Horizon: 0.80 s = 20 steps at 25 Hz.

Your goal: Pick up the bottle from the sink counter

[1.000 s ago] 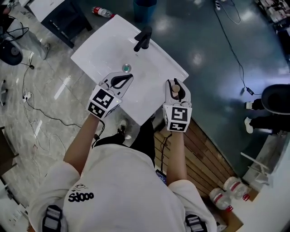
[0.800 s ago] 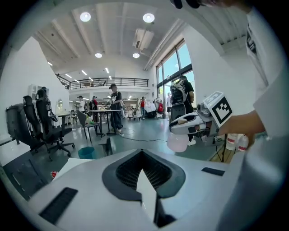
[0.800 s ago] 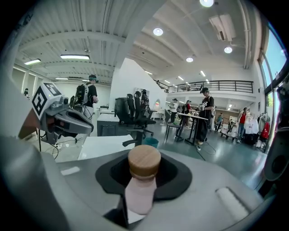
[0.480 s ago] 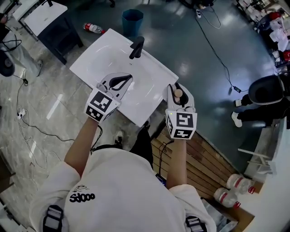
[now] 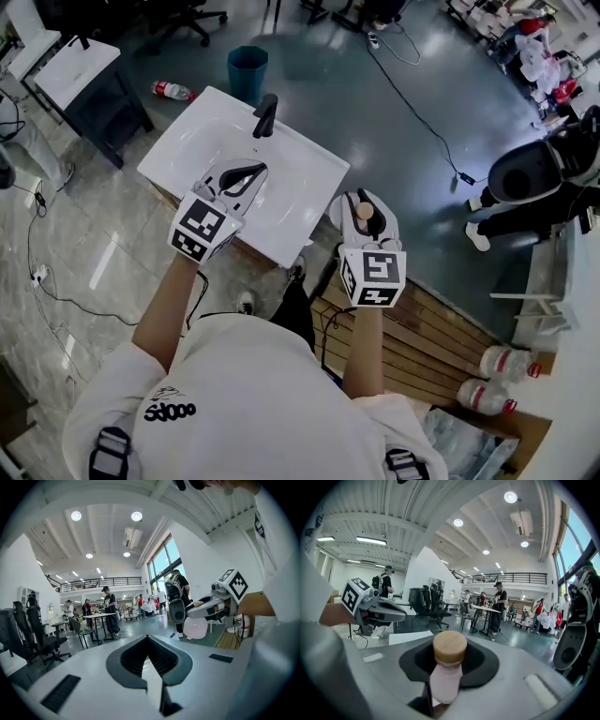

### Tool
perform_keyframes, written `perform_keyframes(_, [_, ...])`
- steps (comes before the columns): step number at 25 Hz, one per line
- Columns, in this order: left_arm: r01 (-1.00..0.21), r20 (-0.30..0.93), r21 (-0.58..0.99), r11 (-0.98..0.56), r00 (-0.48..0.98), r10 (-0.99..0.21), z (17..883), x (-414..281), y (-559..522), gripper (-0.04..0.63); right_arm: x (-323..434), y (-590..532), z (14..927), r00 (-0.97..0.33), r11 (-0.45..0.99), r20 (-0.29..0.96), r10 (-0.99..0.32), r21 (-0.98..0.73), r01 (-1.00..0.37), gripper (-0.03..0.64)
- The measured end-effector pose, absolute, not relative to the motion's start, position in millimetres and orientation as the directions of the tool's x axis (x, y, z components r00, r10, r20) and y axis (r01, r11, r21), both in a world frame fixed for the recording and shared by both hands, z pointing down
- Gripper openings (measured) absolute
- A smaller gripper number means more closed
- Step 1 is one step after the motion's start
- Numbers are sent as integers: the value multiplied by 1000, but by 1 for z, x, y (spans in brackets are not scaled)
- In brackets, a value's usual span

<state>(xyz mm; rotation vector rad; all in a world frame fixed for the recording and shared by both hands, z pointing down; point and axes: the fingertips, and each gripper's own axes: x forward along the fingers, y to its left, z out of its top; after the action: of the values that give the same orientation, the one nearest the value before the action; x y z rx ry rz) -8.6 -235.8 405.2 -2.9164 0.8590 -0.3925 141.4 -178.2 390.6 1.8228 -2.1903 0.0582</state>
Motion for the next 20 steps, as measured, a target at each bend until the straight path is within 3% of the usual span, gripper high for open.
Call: perform_keyframes(20, [-391,141,-224,-893,893,-427,343,25,-188,0,140,-130,343,-124,156,191,-974,161,-975,107])
